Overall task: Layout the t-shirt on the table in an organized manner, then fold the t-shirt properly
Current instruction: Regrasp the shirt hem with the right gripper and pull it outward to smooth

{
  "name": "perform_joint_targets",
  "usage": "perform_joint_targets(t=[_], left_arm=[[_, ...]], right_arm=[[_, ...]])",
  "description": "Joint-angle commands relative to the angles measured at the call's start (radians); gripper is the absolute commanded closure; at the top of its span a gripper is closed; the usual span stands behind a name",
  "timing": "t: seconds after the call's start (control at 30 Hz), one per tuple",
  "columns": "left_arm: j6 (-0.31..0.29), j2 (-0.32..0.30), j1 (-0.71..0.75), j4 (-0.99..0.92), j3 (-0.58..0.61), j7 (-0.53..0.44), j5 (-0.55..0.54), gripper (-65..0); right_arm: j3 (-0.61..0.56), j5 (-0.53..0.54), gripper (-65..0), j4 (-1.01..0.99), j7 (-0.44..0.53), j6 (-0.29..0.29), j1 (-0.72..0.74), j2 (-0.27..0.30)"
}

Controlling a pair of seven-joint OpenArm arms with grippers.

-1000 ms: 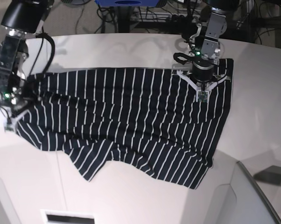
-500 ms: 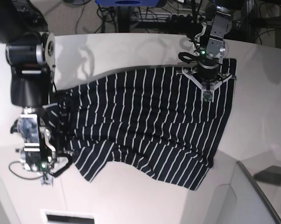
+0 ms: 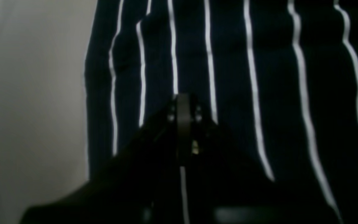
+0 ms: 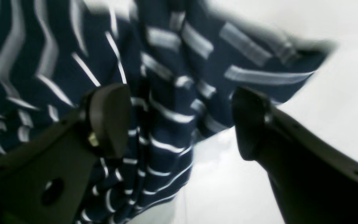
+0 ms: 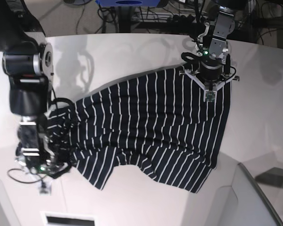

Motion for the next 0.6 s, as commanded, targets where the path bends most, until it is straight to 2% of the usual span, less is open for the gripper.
perform_joint_targets(t=[0.0, 0.07, 0.17, 0.27, 0.37, 0.43, 0.57], left_arm=[[0.011, -0.009, -0.006, 0.013, -0.003, -0.016, 0.006, 0.0], [0.011, -0.024, -0.006, 0.015, -0.003, -0.016, 0.006, 0.0], [0.011, -0.029, -0.006, 0.018, -0.003, -0.016, 0.006, 0.0], [0.011, -0.029, -0.006, 0.019, -0.003, -0.016, 0.006, 0.0], [0.011, -0.035, -0.006, 0.019, -0.003, -0.016, 0.006, 0.0], [0.011, -0.035, -0.006, 0.019, -0.003, -0.016, 0.003, 0.0], [0.011, -0.037, 0.006, 0.016, -0.003, -0.018, 0.006, 0.0]], right_arm=[[0.007, -0.01, -42.9, 0.13, 0.001, 0.014, -0.031, 0.021], [0.008, -0.01, -43.2, 0.362, -0.002, 0.08, -0.168, 0.029], [0.01, -0.01, -44.1, 0.53, -0.001, 0.146, -0.335, 0.024], [0.025, -0.003, -44.0, 0.497, 0.038, 0.149, -0.415, 0.01], [0.139, 0.087, -44.0, 0.455, 0.144, 0.154, -0.448, -0.025], [0.168, 0.165, -44.0, 0.412, 0.159, 0.155, -0.448, -0.019], [0.168, 0.274, -43.5, 0.328, 0.193, 0.155, -0.43, 0.036]])
